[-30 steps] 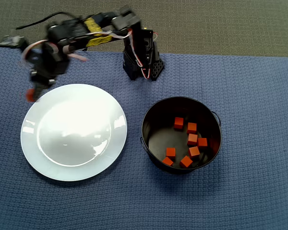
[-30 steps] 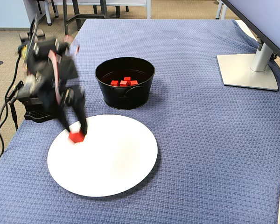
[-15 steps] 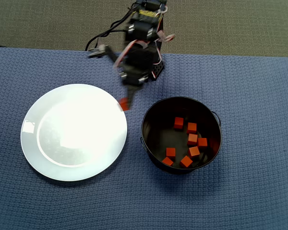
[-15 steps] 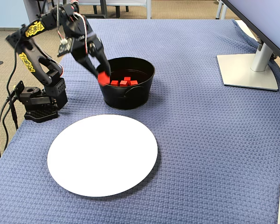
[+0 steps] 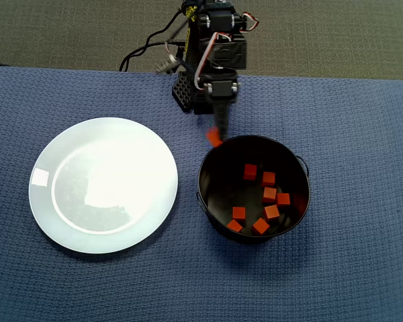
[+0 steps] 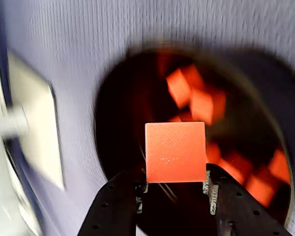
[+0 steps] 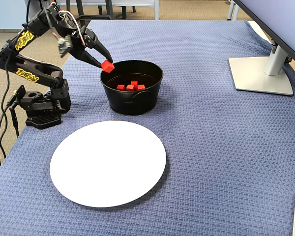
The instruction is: Pick up the red cubes from the white plate and place them in the black recipient
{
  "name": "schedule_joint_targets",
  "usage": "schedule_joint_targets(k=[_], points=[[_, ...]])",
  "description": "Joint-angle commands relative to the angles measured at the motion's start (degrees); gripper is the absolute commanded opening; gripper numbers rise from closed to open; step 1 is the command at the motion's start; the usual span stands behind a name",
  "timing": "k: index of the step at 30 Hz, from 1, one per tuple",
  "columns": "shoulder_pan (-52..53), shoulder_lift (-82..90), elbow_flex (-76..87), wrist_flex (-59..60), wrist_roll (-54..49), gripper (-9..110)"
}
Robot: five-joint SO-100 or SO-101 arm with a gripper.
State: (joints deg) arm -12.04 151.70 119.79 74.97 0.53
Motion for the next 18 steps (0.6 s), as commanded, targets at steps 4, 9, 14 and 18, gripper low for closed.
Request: schedule_joint_targets(k=[4, 9, 14, 18], points=[[-8.0, -11.2, -3.3, -7.8, 0.2, 0], [-9.8, -22.1, -11.1, -7.9, 0.0, 12], [-8.5, -20.6, -12.6, -5.3, -1.1, 31], [-6.4, -17.5, -11.6, -3.9, -2.4, 26]])
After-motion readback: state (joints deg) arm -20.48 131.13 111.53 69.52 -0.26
